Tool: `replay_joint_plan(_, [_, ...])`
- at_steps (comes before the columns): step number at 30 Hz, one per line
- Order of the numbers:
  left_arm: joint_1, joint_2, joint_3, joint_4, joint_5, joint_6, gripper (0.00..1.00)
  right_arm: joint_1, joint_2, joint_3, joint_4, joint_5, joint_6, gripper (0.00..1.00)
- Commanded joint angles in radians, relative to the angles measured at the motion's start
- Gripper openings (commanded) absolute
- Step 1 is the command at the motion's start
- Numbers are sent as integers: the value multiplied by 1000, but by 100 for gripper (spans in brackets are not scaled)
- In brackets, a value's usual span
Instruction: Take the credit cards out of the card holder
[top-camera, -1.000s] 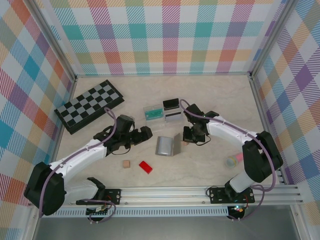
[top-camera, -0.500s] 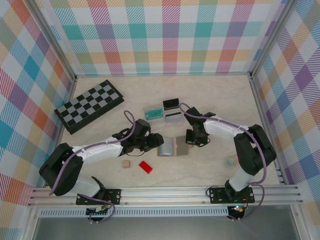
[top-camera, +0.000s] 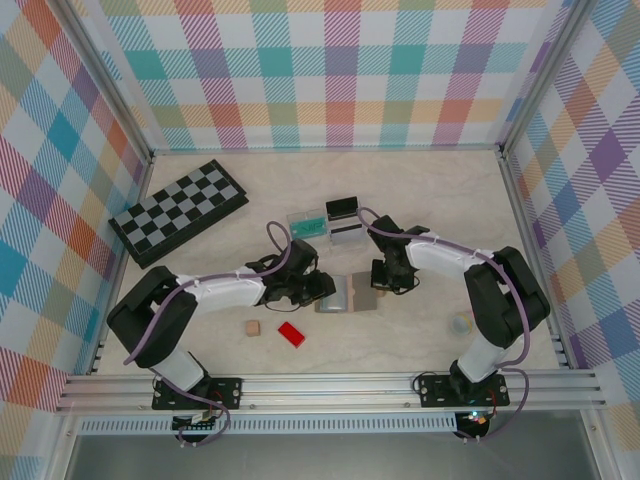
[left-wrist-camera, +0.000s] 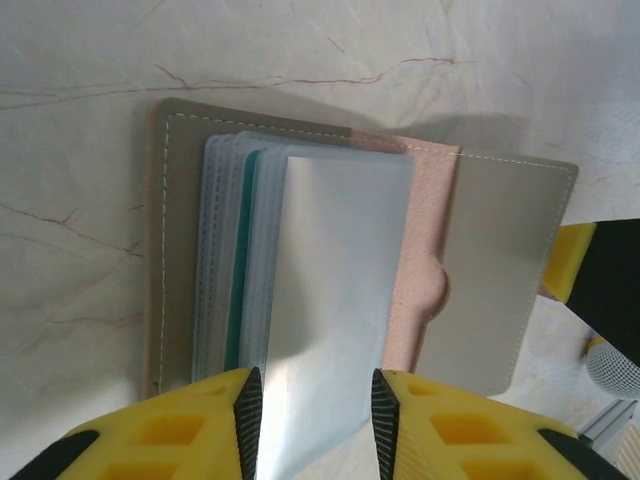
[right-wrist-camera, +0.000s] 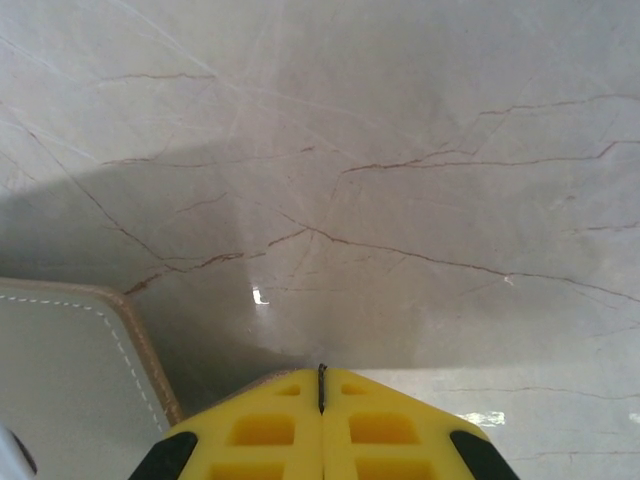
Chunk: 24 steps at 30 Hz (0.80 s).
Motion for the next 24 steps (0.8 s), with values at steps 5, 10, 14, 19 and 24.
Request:
replay_joint_plan(5, [-14,34,27,-32,0,4,40,-7,5,-13,10,-22,-8,5])
replay_joint_plan(10, [-14,44,33,-38,1,4,42,-7,8,-15,13,-31,-8,5])
replay_joint_plan(14, [-13,63,46,-21,42,9,42,-7,10,-19,25,-57,-10,5])
replay_joint_plan(19, [-13,91,62,6,91,9,41,-6,15,-25,38,-83,-12,5])
replay_joint_plan(24, [-13,78,71,33,116,16,41,-7,10,-31,42,-89,-11,5])
